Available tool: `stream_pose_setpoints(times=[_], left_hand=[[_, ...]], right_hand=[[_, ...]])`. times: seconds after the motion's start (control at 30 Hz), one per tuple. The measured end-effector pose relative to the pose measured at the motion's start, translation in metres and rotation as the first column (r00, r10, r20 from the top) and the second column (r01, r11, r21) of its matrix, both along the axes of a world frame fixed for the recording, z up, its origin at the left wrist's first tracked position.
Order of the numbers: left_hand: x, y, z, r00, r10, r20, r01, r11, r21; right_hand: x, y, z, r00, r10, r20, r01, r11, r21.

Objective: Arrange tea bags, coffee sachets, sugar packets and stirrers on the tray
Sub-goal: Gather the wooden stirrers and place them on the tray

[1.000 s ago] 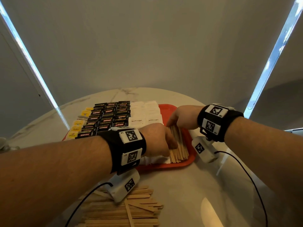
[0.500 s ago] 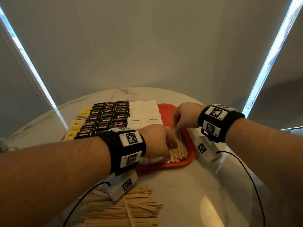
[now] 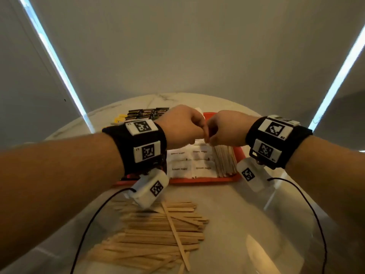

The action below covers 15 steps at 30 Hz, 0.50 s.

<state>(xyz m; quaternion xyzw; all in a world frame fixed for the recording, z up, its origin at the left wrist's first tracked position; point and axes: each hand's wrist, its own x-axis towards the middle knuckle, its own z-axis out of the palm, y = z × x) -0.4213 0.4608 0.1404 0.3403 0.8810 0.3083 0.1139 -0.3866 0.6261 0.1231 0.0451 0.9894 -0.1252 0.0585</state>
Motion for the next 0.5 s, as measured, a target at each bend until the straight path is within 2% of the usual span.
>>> stream_pose_setpoints(times=[0.1,0.2,0.27,0.37,0.5], left_hand=[[0.000,-0.028,0.012,0.994,0.104,0.011,-0.105,0.980,0.167],[0.009,-0.063,0.020,0.991,0.132,-0.024,-0.125,0.974,0.191],[0.022,-0.088,0.020,0.991,0.101,-0.089,-0.092,0.991,0.096],[0.053,-0.124,0.010,0.987,-0.011,-0.160,-0.016,0.986,-0.166],[0.100,-0.154,-0.006,0.985,-0.094,-0.145,0.011,0.871,-0.491]], right_hand=[[0.022,-0.040,0.006,0.982,0.149,0.118,-0.143,0.988,-0.051],[0.048,-0.080,0.005,0.929,0.276,0.248,-0.273,0.961,-0.047],[0.061,-0.100,0.000,0.886,0.324,0.333,-0.334,0.942,-0.028],[0.070,-0.119,-0.009,0.866,0.338,0.368,-0.376,0.926,0.034],[0.071,-0.135,-0.017,0.878,0.346,0.330,-0.398,0.912,0.102]])
